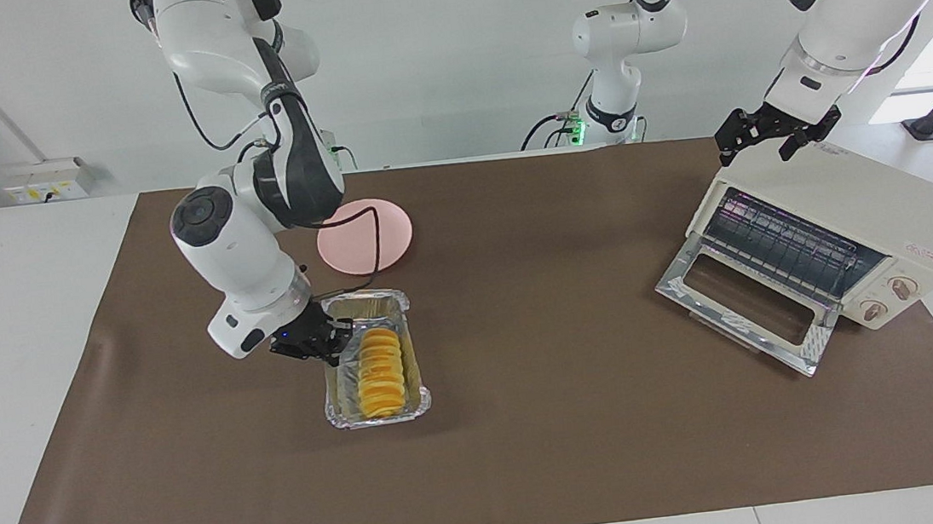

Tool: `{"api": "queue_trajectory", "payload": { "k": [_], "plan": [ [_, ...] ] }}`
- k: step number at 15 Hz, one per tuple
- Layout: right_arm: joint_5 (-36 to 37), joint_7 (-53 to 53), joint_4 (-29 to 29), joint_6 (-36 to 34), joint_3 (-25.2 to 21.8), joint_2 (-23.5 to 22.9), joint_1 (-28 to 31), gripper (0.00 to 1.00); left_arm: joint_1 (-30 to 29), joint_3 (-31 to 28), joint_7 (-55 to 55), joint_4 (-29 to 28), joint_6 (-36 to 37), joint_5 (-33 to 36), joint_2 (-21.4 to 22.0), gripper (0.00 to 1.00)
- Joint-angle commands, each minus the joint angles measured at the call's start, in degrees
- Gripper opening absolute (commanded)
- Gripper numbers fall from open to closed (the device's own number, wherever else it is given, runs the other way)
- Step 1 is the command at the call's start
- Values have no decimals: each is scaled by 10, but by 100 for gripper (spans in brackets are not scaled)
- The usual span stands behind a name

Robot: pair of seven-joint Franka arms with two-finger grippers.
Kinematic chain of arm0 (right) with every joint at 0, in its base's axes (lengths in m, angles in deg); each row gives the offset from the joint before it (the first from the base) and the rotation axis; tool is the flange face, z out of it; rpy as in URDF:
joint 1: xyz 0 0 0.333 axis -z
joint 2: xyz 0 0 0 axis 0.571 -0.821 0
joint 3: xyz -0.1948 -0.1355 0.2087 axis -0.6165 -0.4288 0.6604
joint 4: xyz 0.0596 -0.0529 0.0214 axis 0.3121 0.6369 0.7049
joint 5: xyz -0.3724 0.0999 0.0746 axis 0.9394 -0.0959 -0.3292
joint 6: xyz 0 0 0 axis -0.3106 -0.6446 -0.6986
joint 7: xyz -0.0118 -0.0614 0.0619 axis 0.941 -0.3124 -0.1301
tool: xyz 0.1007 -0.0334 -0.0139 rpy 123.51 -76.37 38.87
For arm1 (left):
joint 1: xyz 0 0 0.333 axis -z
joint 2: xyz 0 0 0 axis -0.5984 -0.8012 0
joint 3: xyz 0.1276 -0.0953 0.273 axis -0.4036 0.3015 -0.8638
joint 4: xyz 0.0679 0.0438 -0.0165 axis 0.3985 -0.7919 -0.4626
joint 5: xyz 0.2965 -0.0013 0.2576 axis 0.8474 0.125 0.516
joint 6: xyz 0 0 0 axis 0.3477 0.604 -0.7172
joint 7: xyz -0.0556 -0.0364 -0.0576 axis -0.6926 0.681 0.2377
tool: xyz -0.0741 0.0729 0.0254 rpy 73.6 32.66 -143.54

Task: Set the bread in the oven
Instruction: 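Grasp the edge of the foil tray with the right gripper, then slide the foil tray with the right gripper toward the toaster oven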

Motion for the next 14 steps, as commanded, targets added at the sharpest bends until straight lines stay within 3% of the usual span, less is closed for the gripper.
{"api": "queue_trajectory", "payload": {
  "k": [1, 7, 9, 14],
  "plan": [
    [-12, 87, -63, -36, 3, -24, -47, 0, -1, 0, -1, -7, -1, 4, 11, 100],
    [-28, 256, -149, -38, 2, -70, -163, 0, -1, 0, -1, -7, -1, 4, 11, 100],
    [-24, 298, -149, -25, 0, -86, -212, 0, -1, 0, -1, -7, -2, 4, 11, 100],
    [-26, 321, -135, 36, 0, -122, -258, 0, -1, 0, -1, -7, -1, 4, 11, 100]
  ]
}}
